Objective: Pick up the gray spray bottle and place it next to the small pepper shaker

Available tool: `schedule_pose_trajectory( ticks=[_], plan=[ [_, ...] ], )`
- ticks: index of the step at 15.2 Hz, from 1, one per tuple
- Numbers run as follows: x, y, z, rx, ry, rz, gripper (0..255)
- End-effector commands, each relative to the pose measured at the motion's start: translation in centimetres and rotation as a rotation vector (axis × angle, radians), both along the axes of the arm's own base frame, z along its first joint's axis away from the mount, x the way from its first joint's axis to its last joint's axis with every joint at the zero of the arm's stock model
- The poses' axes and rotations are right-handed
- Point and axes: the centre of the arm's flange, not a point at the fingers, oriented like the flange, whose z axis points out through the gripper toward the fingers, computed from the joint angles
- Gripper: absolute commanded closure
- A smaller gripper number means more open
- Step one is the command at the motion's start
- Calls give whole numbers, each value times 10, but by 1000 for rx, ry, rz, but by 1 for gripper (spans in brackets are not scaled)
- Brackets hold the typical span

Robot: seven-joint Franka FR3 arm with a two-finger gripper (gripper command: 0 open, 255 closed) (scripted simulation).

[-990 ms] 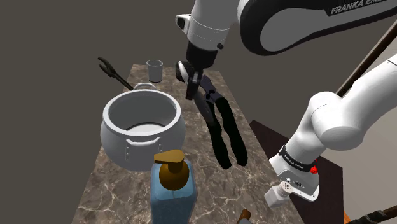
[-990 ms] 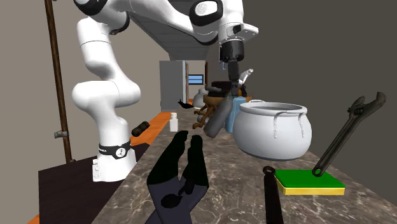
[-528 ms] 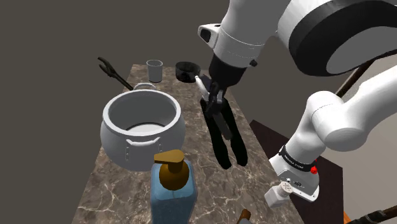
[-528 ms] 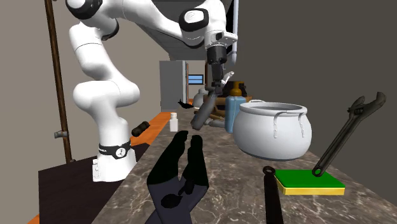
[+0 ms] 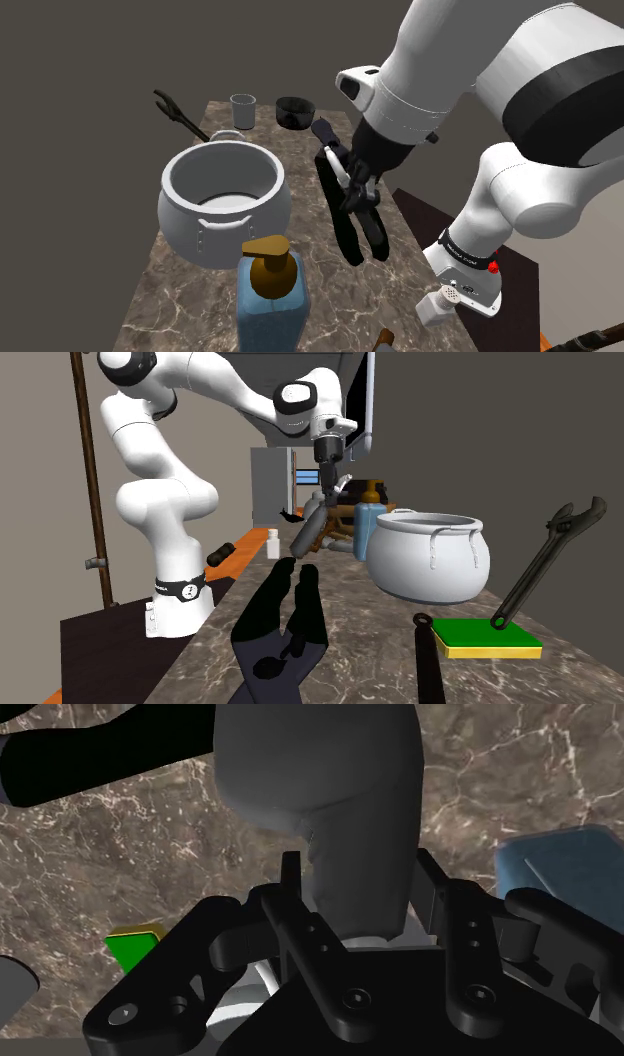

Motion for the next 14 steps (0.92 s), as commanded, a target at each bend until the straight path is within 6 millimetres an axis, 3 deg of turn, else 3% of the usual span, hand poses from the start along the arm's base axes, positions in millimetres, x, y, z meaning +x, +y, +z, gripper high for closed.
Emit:
schedule_pose_trajectory(
  ticks=[1, 14],
  plan=[
    [0, 0, -11, 0, 0, 0, 255],
    [0, 0, -80, 0, 0, 0, 255]
  ],
)
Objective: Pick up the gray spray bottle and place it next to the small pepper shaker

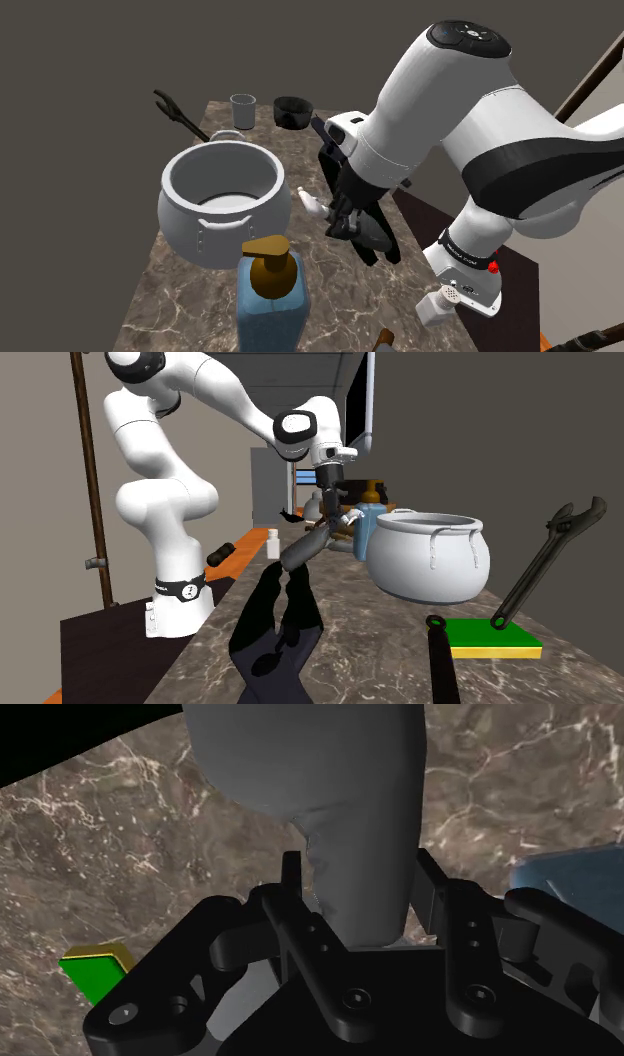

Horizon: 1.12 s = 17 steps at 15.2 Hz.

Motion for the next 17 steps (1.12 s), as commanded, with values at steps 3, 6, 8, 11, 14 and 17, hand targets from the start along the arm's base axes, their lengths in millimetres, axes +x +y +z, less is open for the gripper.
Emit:
schedule_pose_trajectory(
  ticks=[3, 6, 8, 11, 14, 17],
  plan=[
    [-3, -1, -28, -38, 33, -11, 255],
    [-3, -1, -44, -38, 33, -11, 255],
    [-3, -1, -55, -38, 33, -11, 255],
    [-3, -1, -66, -38, 33, -11, 255],
    [-3, -1, -66, -38, 33, -11, 255],
    [-3, -1, -66, -38, 33, -11, 255]
  ],
)
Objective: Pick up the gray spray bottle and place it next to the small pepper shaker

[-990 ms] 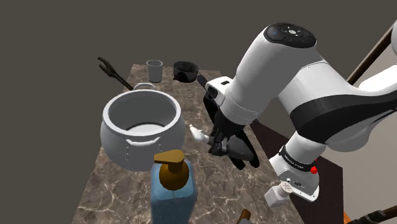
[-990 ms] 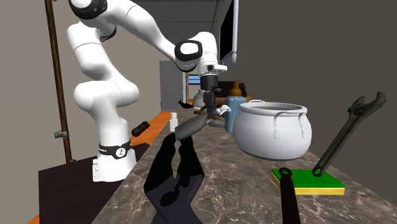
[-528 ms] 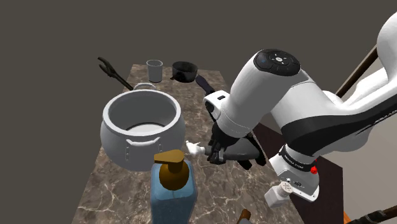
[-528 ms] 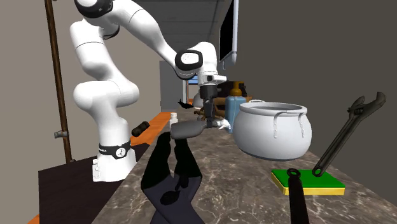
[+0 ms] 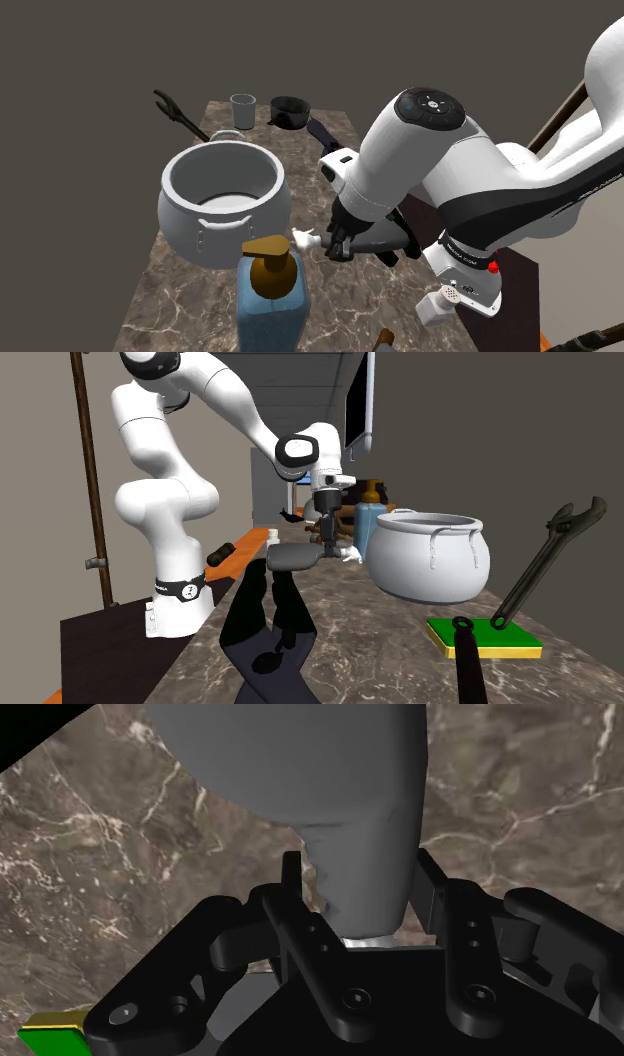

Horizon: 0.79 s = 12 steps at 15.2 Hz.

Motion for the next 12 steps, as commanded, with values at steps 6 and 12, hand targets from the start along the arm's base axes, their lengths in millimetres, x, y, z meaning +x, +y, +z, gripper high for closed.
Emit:
schedule_pose_trajectory(
  ticks=[6, 12],
  plan=[
    [0, 0, 0, -1, 1, 0, 0],
    [-10, 5, 48, -1, 1, 0, 0]
  ],
)
